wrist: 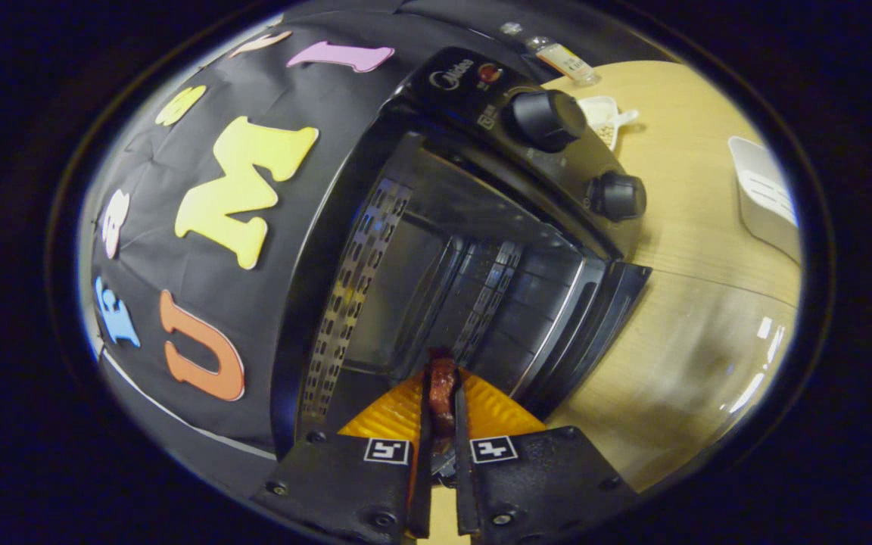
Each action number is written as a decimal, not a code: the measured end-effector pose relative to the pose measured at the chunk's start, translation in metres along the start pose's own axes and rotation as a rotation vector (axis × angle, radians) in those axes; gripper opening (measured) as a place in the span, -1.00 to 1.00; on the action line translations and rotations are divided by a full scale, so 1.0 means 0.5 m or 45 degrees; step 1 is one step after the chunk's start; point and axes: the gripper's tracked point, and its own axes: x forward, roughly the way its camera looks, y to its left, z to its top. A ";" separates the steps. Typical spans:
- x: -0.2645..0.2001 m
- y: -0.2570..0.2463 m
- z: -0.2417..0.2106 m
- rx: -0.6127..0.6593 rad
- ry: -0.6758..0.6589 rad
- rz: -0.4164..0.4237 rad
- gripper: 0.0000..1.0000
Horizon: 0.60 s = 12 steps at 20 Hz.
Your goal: Open the toaster oven, put the food inside, and close the toaster oven door.
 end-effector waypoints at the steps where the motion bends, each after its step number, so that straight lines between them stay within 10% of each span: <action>1: 0.005 0.001 -0.004 -0.021 0.005 -0.011 -0.67; 7: 0.015 -0.006 -0.004 -0.287 -0.002 -0.080 -0.57; 12: 0.007 -0.045 0.008 -0.498 0.009 -0.166 0.14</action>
